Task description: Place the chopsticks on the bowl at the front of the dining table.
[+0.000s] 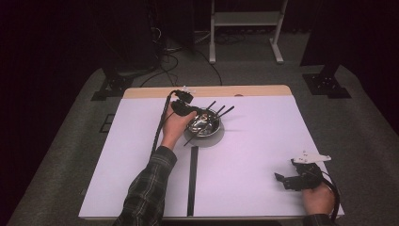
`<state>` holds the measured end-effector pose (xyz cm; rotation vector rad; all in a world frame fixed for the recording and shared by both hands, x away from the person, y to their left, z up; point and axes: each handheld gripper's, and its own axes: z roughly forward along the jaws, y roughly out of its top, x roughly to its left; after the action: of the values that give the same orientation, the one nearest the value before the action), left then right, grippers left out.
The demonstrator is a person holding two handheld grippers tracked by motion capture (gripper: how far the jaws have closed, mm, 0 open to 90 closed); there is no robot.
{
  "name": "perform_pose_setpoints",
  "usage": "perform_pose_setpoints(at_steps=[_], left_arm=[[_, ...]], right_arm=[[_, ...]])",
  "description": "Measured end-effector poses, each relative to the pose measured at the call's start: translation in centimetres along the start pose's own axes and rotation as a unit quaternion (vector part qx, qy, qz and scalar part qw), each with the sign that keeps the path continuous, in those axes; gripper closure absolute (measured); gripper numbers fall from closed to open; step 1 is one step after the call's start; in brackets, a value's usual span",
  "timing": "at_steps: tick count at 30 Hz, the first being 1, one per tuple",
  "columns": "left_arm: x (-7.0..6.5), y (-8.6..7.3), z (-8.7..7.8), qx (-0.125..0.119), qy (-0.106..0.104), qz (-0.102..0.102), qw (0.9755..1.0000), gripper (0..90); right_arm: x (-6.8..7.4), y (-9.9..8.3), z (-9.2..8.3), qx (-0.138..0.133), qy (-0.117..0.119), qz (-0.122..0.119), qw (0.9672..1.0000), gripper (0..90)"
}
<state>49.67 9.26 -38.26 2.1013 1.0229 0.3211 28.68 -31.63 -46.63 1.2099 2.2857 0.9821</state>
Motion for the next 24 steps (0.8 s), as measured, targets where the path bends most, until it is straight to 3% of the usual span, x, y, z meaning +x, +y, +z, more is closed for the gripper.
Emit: perform_pose_setpoints(at_steps=[2,13,24], left_arm=[[0.2,0.0,-0.7,0.001,-0.009,0.001,1.0000,72.1],[0.1,-0.9,-3.7,-0.009,-0.013,0.008,0.9998,60.3],[-1.2,-3.2,-7.2,-0.011,-0.019,0.026,0.9994,50.2]], right_arm=[[0.0,0.0,0.0,0.000,0.000,0.000,1.0000,9.5],[0.0,0.0,0.0,0.000,-0.001,0.000,1.0000,9.5],[0.0,0.0,0.0,0.000,-0.002,0.000,1.0000,9.5]])
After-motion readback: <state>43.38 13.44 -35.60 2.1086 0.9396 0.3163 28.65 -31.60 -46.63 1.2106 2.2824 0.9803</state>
